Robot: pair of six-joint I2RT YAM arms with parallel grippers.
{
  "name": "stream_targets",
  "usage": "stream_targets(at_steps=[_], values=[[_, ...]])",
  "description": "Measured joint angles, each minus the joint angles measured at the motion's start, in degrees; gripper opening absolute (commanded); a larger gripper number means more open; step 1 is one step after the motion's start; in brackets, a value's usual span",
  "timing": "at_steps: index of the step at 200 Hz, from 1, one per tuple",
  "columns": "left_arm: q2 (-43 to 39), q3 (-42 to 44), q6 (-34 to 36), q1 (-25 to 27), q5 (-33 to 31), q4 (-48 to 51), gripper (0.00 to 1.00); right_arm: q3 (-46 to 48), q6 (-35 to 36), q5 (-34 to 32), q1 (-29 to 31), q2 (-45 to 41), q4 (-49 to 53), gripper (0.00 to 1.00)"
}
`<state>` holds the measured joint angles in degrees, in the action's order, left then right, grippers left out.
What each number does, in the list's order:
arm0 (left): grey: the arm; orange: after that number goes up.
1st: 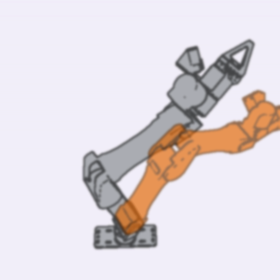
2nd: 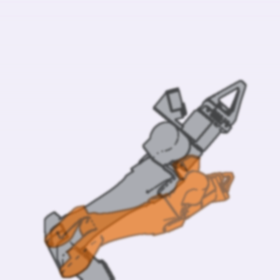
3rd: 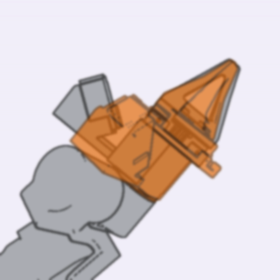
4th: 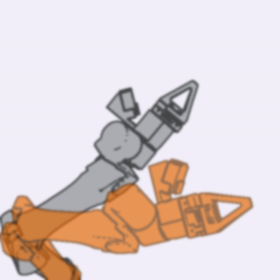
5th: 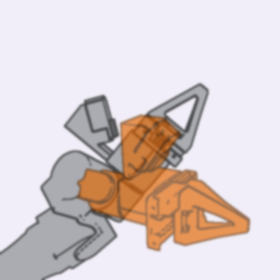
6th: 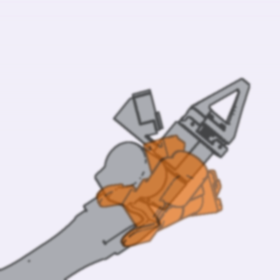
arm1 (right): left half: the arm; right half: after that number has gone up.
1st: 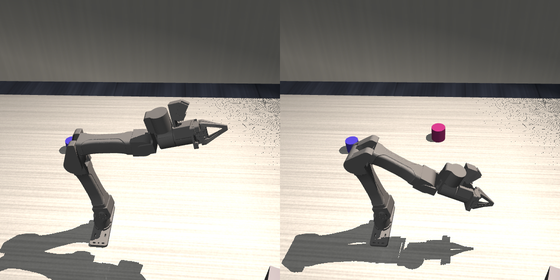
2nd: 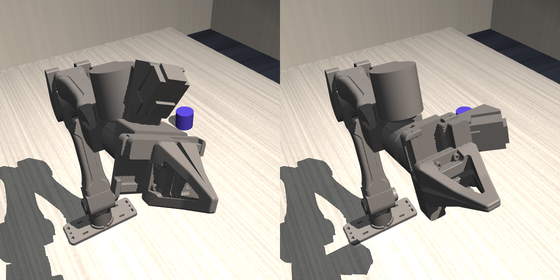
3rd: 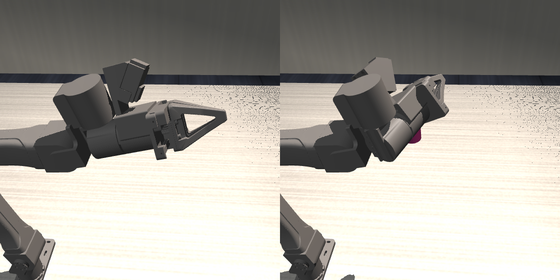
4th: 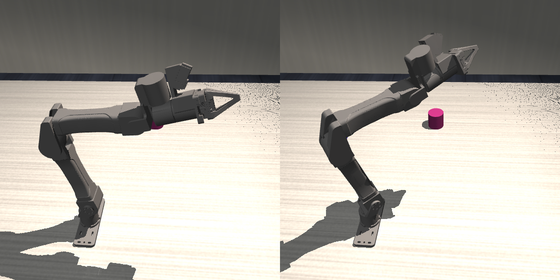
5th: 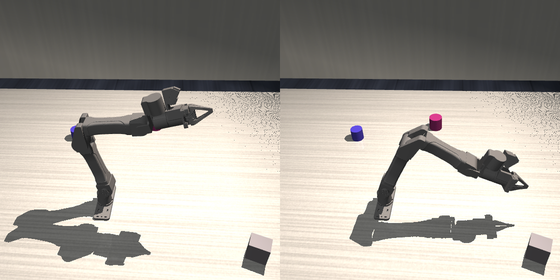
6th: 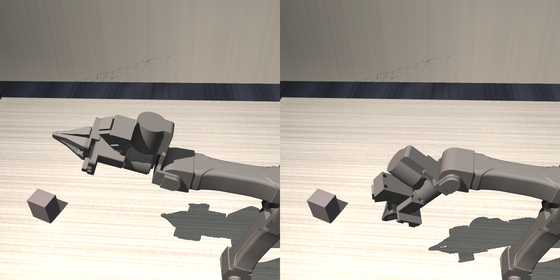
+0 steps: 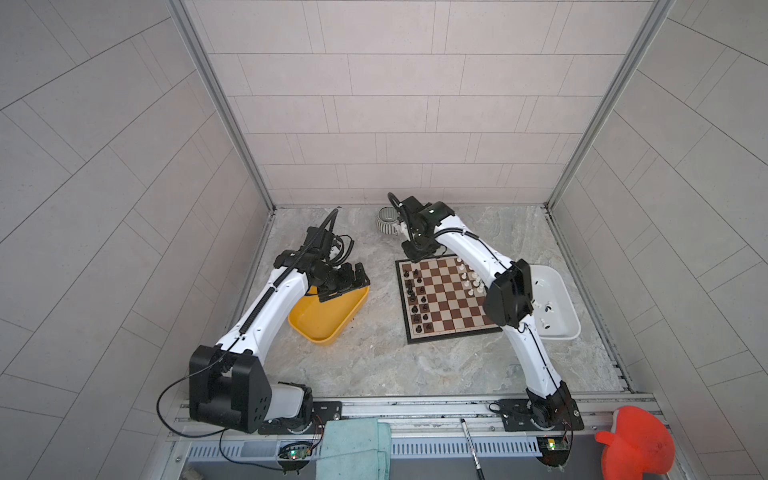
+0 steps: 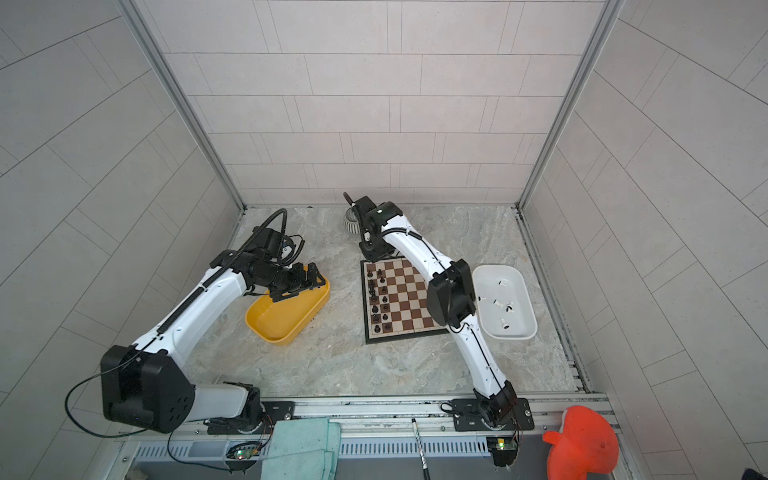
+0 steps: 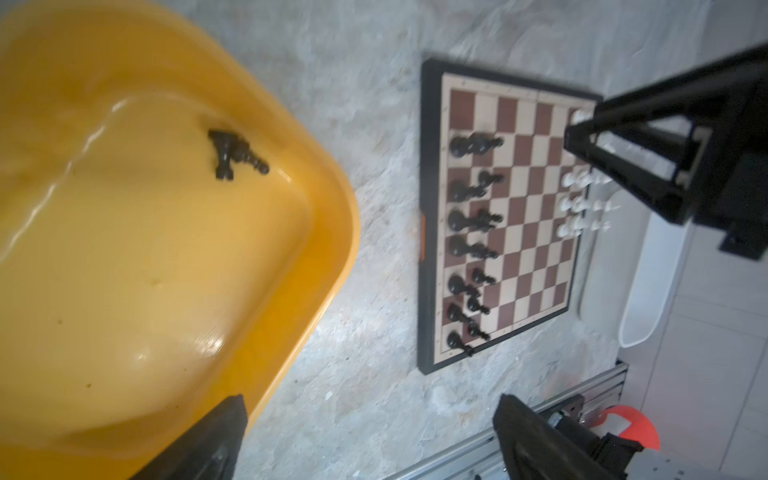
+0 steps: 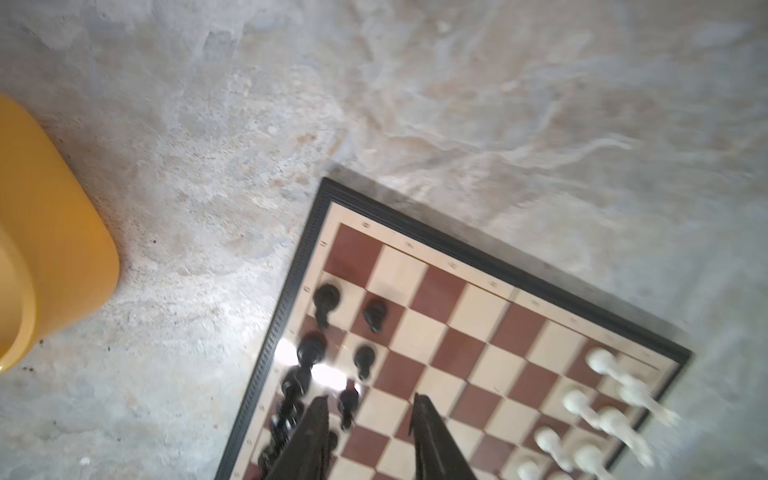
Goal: Set up the chess pieces on the board
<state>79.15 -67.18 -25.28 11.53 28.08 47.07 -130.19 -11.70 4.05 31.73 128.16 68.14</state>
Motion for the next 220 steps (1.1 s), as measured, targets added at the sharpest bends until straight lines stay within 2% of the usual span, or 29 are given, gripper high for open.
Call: stream_targets(at_steps=[15,27,33,70,82,102,109,120,151,167,195,220], values=[[3.87,-4.46,-1.73,1.29,1.11,-2.4,0.85,9.03,-1.7,1.79,-3.72,-9.07,-4.22,0.43],[8.35,-8.26,-3.45,2.36,2.25,-4.79,0.67,16.31,-3.28,3.39,-7.52,-16.02,-7.98,0.45],[10.62,-9.92,-4.31,2.69,2.64,-6.01,0.62,20.15,-4.31,4.24,-9.46,-19.5,-10.05,0.46],[26.18,-22.27,-5.77,5.03,2.4,-9.51,0.51,49.07,-11.47,9.2,-21.09,-38.84,-25.27,0.56],[31.3,-27.15,-5.86,5.51,2.32,-9.49,0.47,58.99,-13.77,11.5,-24.26,-44.85,-29.49,0.57],[39.8,-35.54,-5.33,6.34,2.47,-9.33,0.43,68.28,-15.67,13.75,-27.87,-50.93,-32.37,0.57],[42.58,-38.49,-4.87,6.56,2.47,-8.66,0.43,70.31,-15.85,14.14,-28.74,-52.5,-33.2,0.55],[46.99,-43.63,-3.87,6.95,2.34,-6.91,0.43,72.89,-15.91,14.36,-29.92,-54.66,-34.23,0.46],[59.65,-62.12,-0.07,8.55,2.34,0.79,0.39,81.09,-17.75,13.79,-33.38,-59.8,-36.46,0.4],[64.57,-69.46,1.7,9.42,2.56,4.26,0.38,84.67,-18.69,13.77,-34.64,-60.33,-37.18,0.32],[67.52,-71.58,3.39,10.73,2.45,7.48,0.38,87.69,-20.26,14.16,-34.91,-57.61,-38.23,0.24],[69.02,-71.58,4.04,11.72,2.1,8.04,0.37,87.01,-19.93,13.64,-35.89,-52.26,-37.53,0.21]])
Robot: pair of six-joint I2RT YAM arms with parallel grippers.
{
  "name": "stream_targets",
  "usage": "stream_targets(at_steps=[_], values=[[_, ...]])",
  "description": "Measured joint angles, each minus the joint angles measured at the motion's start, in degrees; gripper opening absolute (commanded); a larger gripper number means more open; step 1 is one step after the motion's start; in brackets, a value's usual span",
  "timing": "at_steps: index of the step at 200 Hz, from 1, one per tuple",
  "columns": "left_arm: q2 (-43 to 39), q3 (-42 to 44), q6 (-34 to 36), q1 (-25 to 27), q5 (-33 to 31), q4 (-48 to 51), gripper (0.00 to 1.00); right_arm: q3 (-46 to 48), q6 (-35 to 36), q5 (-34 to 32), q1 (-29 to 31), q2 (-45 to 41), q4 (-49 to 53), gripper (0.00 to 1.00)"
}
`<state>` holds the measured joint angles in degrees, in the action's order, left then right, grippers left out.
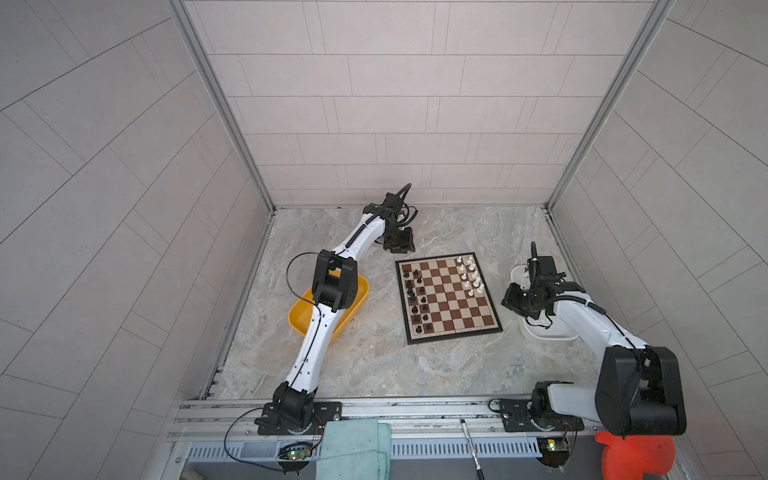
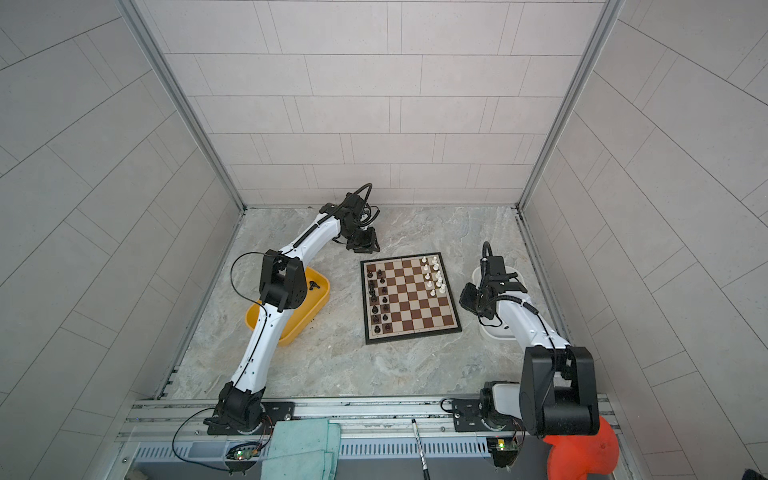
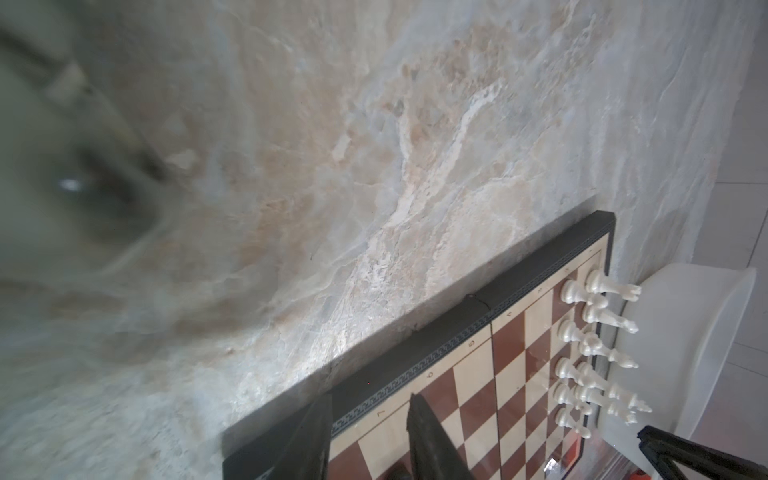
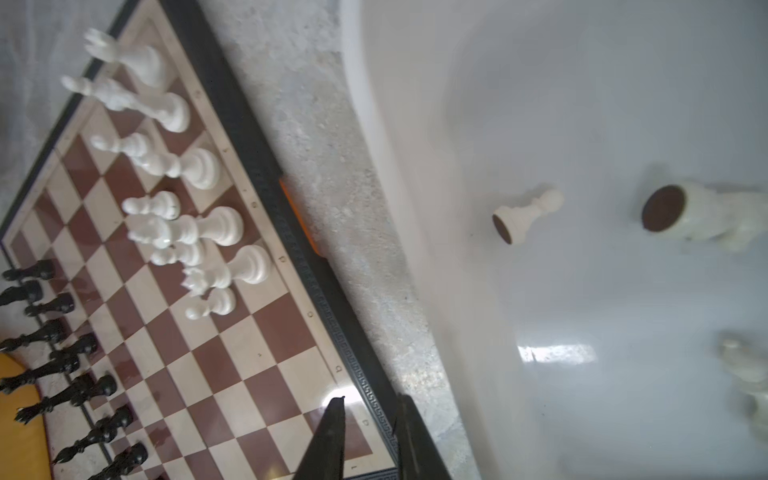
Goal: Set up the chess pieces on the board
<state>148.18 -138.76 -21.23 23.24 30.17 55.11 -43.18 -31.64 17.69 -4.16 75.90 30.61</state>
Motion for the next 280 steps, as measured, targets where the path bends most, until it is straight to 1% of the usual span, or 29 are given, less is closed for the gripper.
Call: stream_targets(at_steps=[12,47,82,103,125,159,197,221,268,280], values=[[0.33,0.0,0.17,0.42,-0.22,-0.07,0.36,-0.52,0.28,-0.42,-0.33,2.16,0.09,0.21],[1.2,-0.11,0.26,1.33,-0.46,-0.68,0.33,-0.76,0.98,-2.32,-0.35,5.09,0.07,0.21],[2.8,-0.13,0.46,1.66,-0.46,-1.79,0.32,-0.94,1.38,-2.34,-0.35,8.92,-0.52,0.19],[3.1,-0.15,0.76,1.51,-0.22,-1.97,0.32,-0.66,1.4,-2.03,-0.33,9.22,-1.33,0.18],[3.13,-0.13,0.96,1.53,-0.04,-2.12,0.29,-0.22,1.42,-1.6,-0.02,9.22,-2.19,0.18],[3.06,0.9,1.6,1.62,0.85,-3.45,0.28,0.87,1.6,0.11,1.64,9.22,-3.34,0.17],[1.31,4.9,1.86,1.81,2.43,-5.07,0.25,1.73,1.53,0.09,5.84,8.87,-4.94,0.16],[-0.44,8.04,2.69,2.71,3.34,-4.68,0.24,4.26,0.94,0.76,7.08,6.45,-6.43,0.16],[-8.28,21.81,3.04,4.74,3.82,-5.49,0.24,8.87,-0.35,1.62,9.94,0.46,-4.42,0.16],[-9.62,24.02,2.78,5.11,4.13,-5.35,0.24,10.01,-0.7,2.14,10.69,-1.14,-3.69,0.16]])
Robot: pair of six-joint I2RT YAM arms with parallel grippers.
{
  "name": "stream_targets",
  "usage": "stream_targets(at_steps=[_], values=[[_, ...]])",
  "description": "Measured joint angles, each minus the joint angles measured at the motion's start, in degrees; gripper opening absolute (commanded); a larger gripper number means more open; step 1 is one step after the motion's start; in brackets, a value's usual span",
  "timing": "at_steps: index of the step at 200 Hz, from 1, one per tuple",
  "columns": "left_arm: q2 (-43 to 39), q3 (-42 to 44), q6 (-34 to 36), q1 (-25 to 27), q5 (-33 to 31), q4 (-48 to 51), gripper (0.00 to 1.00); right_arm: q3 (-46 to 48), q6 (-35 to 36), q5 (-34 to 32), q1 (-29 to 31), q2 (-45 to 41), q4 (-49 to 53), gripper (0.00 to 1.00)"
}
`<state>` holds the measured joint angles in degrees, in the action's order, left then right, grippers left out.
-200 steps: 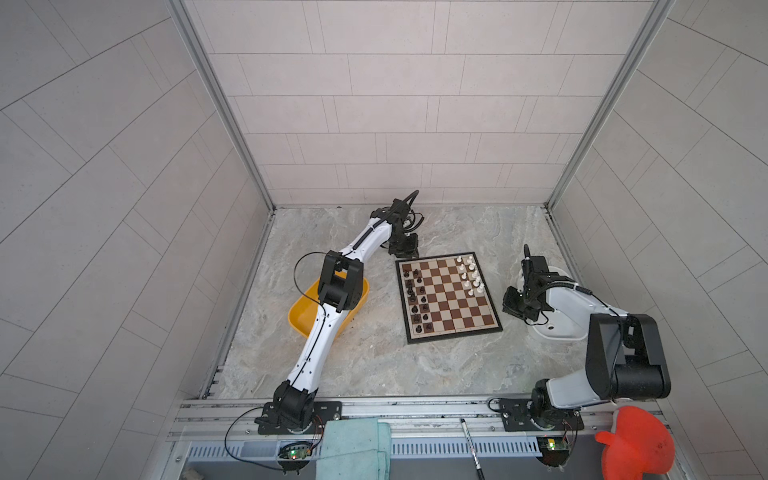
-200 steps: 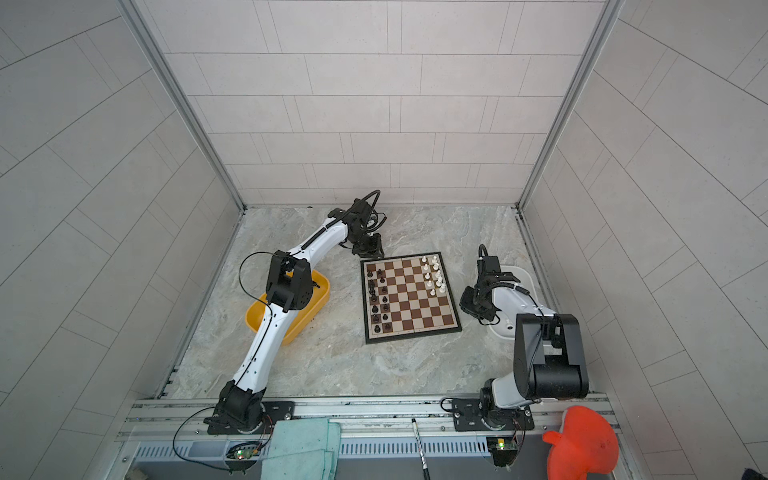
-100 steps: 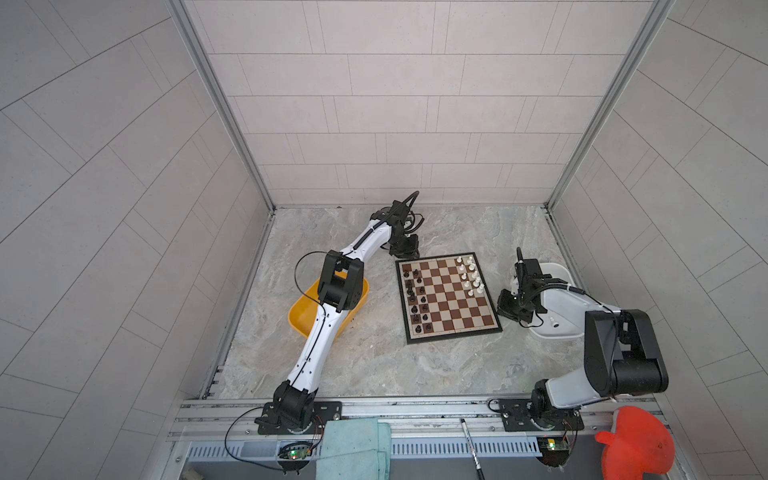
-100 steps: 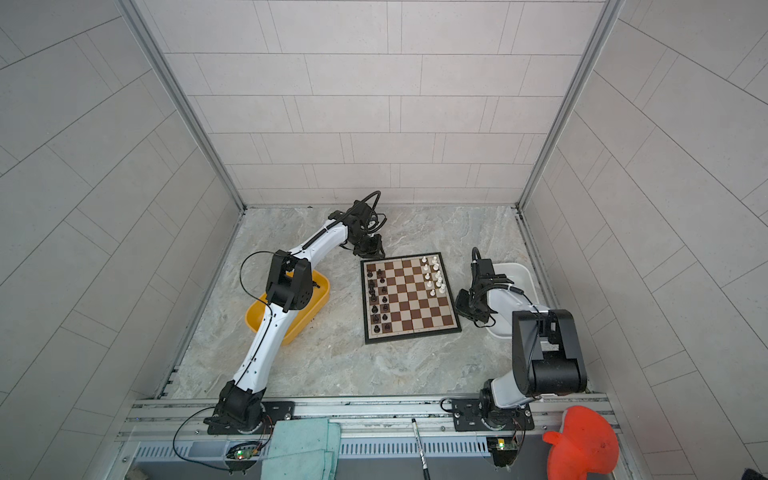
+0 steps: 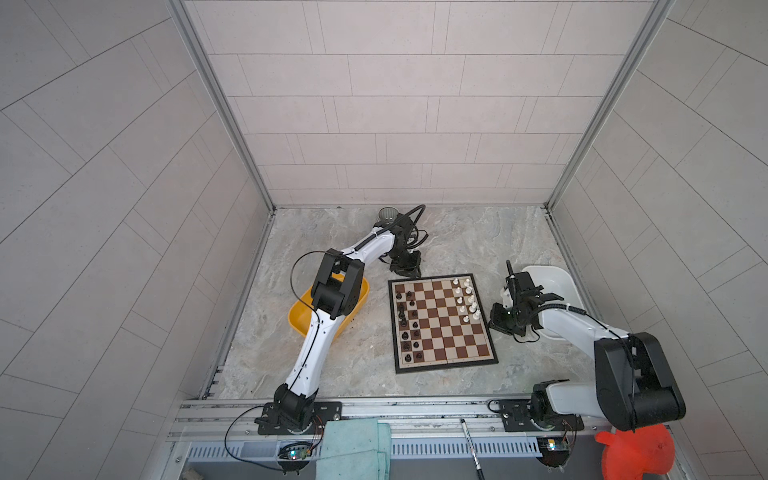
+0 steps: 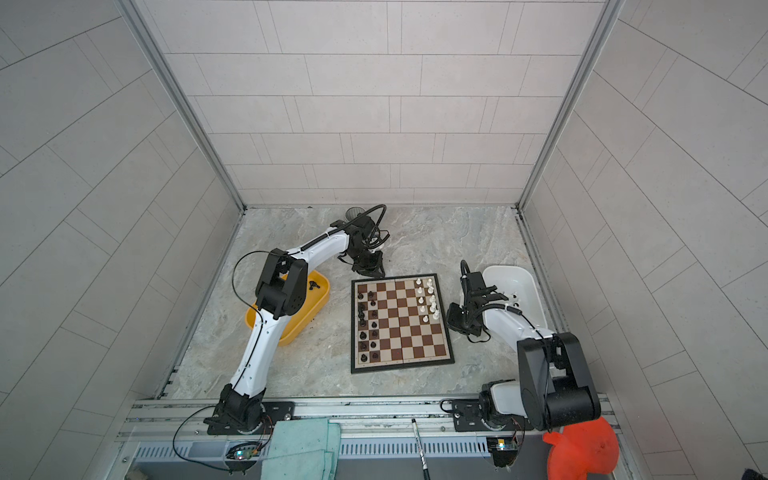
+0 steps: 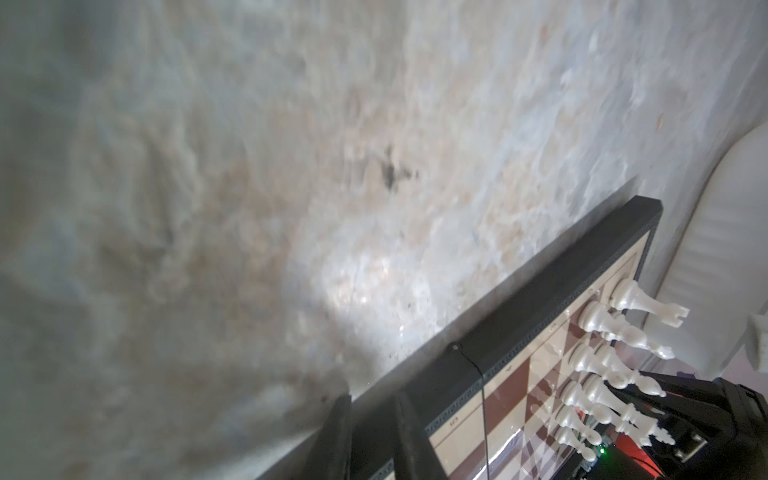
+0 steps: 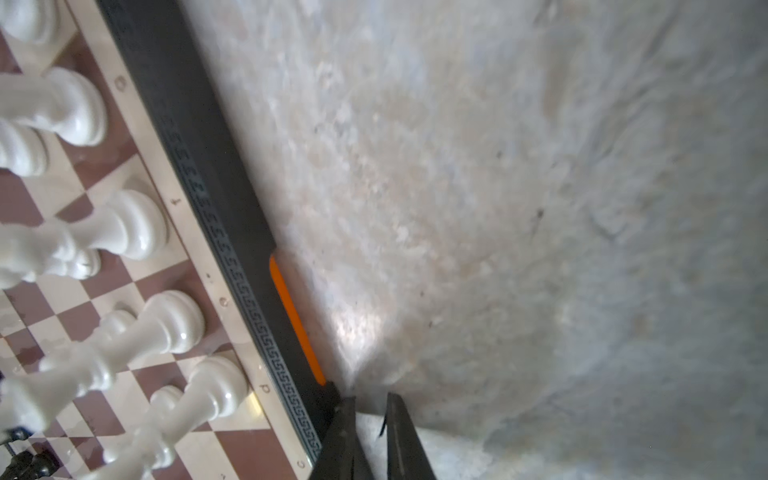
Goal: Set up the chess pieces on the board
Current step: 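Bring the left gripper over the yellow tray while the right gripper returns above the board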
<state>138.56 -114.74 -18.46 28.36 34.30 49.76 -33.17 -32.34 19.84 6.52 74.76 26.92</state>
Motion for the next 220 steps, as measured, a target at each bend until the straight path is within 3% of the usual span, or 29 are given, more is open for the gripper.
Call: stream_targets(at_steps=[30,47,58,66,81,93,97,118,142,162,178,220], values=[[-1.03,-0.11,-1.49,0.42,-0.61,1.68,0.27,-0.92,-0.48,-0.13,0.31,-1.64,3.96,0.18],[-3.48,-1.22,-2.51,0.39,-3.37,3.45,0.36,-4.09,-0.44,-1.88,0.26,-4.39,7.34,0.21],[-6.88,-1.29,-3.61,0.22,-6.14,4.57,0.44,-7.13,-0.2,-3.39,0.28,-6.71,9.27,0.26],[-10.49,-1.2,-3.82,0.0,-8.81,5.35,0.48,-9.92,0.37,-4.52,0.31,-8.66,10.32,0.36],[-20.33,2.01,-3.78,-0.39,-15.56,4.76,0.71,-14.53,1.27,-6.43,1.09,-11.78,11.08,0.55],[-30.62,7.65,-4.83,-1.29,-21.64,3.28,0.98,-17.35,2.97,-7.67,2.6,-13.66,10.6,0.63],[-34.49,10.32,-4.92,-1.7,-23.98,2.23,1.0,-18.05,3.19,-7.89,3.21,-14.16,10.34,0.65],[-50.8,21.42,-7.5,-5.92,-30.62,-0.63,1.0,-19.8,4.02,-7.48,4.74,-15.26,8.15,0.73],[-58.64,30.38,-10.29,-13.49,-30.38,-2.45,0.97,-21.18,3.56,-6.29,5.86,-13.6,5.03,0.82],[-57.9,35.34,-11.98,-17.42,-28.44,-2.32,0.82,-24.44,2.91,-5.05,8.09,-10.45,2.62,0.99],[-56.57,39.04,-12.79,-19.26,-25.07,-1.53,0.67,-27.71,3.21,-4.13,10.25,-7.37,0.55,0.99],[-48.41,43.01,-16.44,-22.51,-15.8,-2.64,0.45,-30.38,3.08,-1.05,13.64,-0.81,-3.8,0.88]])
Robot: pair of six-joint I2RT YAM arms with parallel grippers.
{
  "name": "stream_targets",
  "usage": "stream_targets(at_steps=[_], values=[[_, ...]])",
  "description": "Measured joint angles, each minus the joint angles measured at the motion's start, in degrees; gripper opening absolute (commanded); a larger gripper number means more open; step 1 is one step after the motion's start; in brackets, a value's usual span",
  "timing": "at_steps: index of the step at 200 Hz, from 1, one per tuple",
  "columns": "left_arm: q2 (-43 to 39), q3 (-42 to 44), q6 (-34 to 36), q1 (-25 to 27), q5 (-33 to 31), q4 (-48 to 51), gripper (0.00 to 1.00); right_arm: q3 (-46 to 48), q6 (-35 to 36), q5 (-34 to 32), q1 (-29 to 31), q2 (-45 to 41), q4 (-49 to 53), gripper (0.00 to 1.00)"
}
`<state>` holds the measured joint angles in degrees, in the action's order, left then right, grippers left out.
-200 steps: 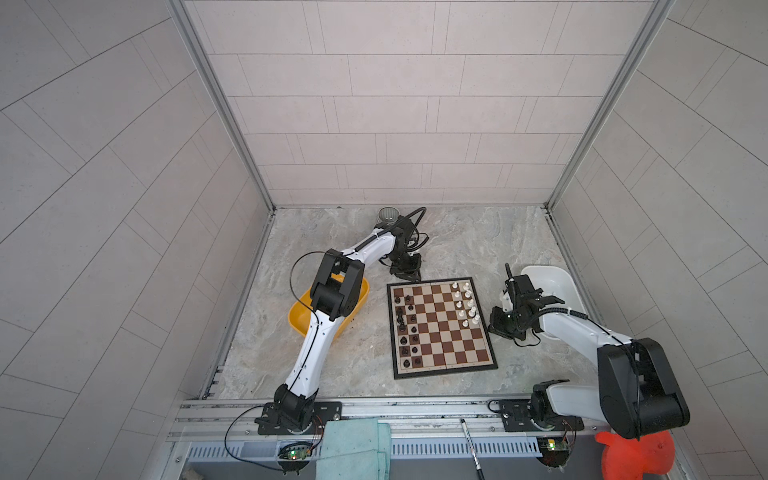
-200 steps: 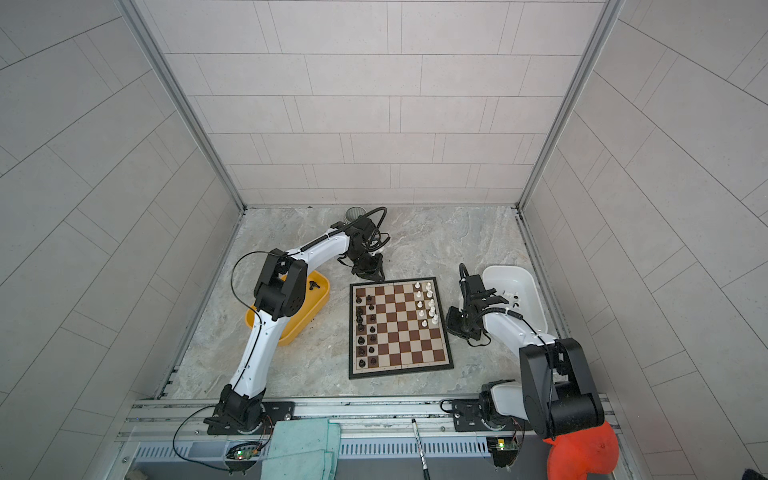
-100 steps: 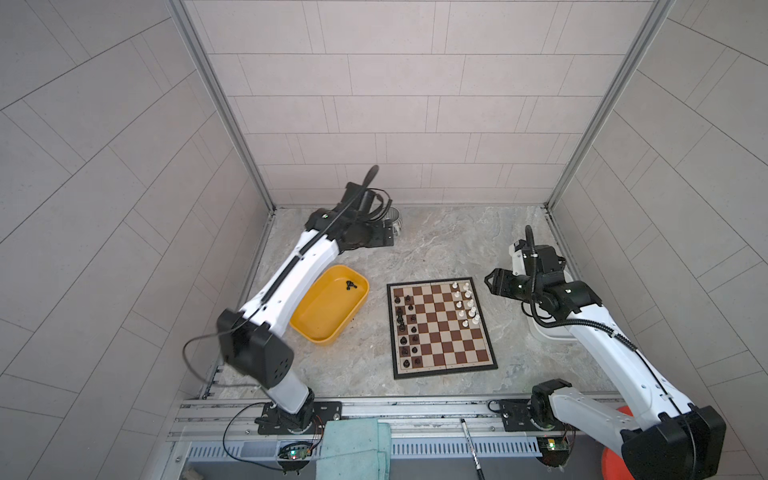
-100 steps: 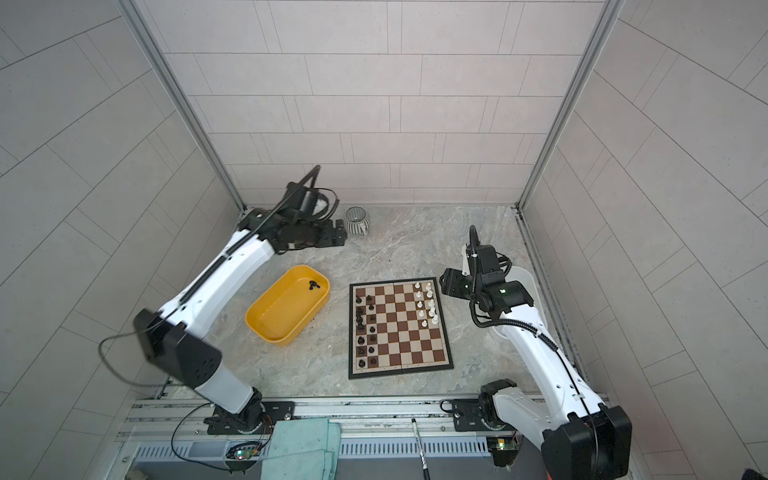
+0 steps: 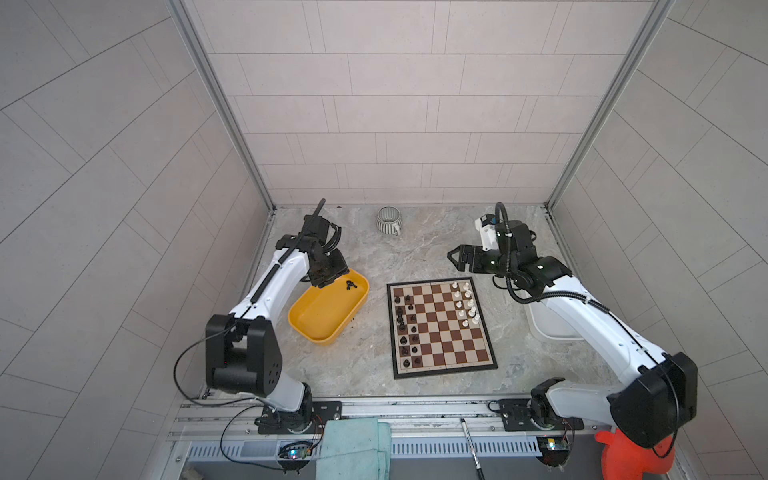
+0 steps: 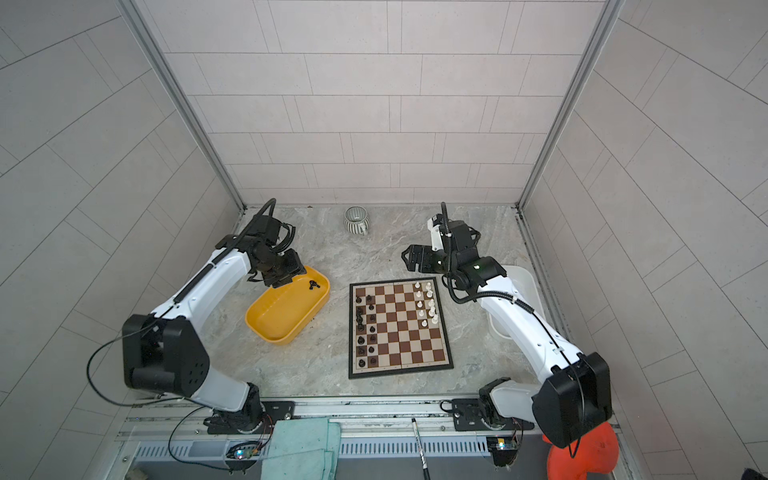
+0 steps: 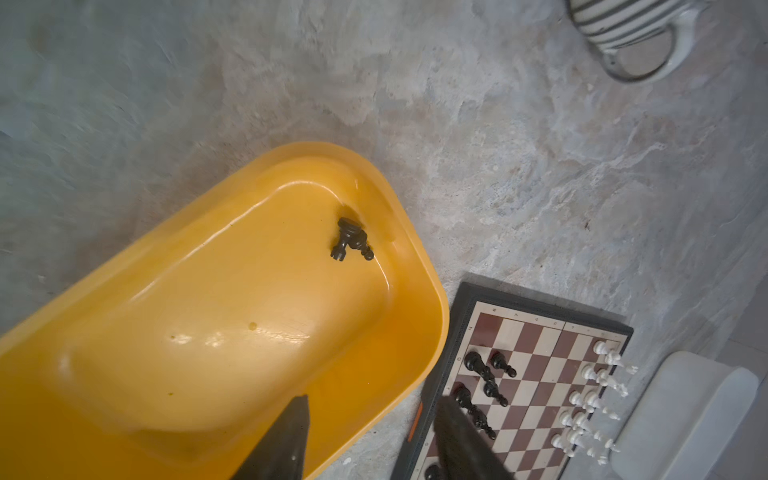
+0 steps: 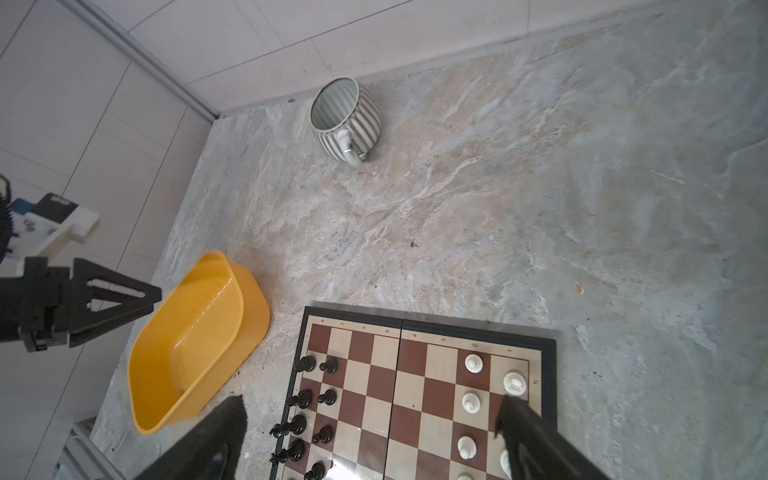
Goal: Set up the chess pieces on the board
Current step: 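Bring the left gripper over the yellow tray while the right gripper returns above the board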
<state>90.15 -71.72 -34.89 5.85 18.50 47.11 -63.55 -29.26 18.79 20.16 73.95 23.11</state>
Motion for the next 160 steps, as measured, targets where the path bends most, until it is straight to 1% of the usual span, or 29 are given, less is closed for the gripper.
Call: stream_targets(at_steps=[19,34,43,76,117,160], values=[[4.22,1.55,-3.06,-0.55,1.64,-2.78,0.4,0.26,-0.76,2.01,0.09,2.49,-1.14,0.83],[7.13,2.03,-5.35,-0.66,1.55,-4.57,0.37,0.63,-1.25,3.41,0.15,3.61,-1.81,0.79],[8.55,2.03,-6.51,-0.7,1.05,-5.66,0.36,0.79,-1.36,4.22,0.15,3.85,-2.05,0.77],[12.37,1.2,-7.28,-0.96,-0.74,-7.54,0.34,0.79,-1.86,6.58,0.2,4.15,-3.45,0.7],[17.97,-2.47,-5.51,-0.9,-1.38,-7.91,0.33,0.98,-2.73,8.85,0.2,5.31,-5.38,0.7],[20.31,-4.94,-3.69,-0.13,-2.93,-6.78,0.32,2.16,-3.63,10.67,-0.17,5.33,-6.88,0.7]])
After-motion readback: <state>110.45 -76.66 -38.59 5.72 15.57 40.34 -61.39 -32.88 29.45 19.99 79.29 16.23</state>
